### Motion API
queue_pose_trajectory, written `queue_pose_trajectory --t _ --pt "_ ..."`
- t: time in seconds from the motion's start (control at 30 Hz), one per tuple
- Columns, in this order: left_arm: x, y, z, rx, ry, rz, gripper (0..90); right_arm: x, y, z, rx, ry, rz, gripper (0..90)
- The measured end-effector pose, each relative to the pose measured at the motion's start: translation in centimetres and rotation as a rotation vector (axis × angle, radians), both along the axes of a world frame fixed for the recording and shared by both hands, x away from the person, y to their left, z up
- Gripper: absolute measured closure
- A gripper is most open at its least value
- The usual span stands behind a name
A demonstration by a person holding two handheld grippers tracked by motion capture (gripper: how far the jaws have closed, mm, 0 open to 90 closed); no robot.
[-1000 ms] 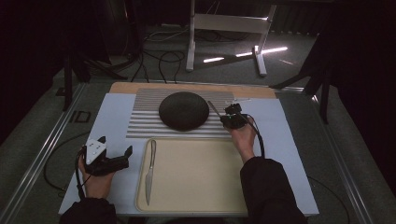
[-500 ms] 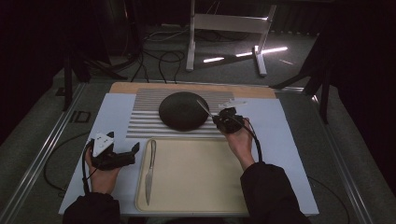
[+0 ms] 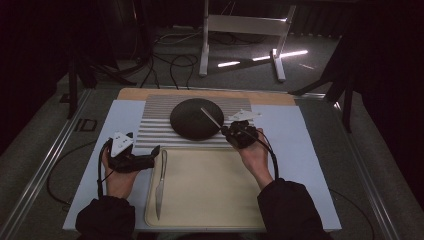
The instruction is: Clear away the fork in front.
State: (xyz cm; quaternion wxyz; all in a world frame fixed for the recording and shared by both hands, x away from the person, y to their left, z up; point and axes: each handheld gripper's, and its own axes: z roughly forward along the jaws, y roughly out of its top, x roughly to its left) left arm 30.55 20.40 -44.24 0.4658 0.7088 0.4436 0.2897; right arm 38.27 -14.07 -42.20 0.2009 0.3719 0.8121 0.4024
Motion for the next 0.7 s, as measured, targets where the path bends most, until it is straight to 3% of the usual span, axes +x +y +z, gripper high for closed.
queue_pose_trajectory --t 0.2,0.7 --pt "0.6 -0.8 0.5 0.002 0.003 -0.027 0.0 -0.8 0.2 -0.1 0.023 -0.01 0.011 86.8" --pt "2.1 -2.8 0.9 -0.04 0.022 -0.108 0.0 -2.3 0.2 -1.0 0.091 -0.007 0.052 86.8"
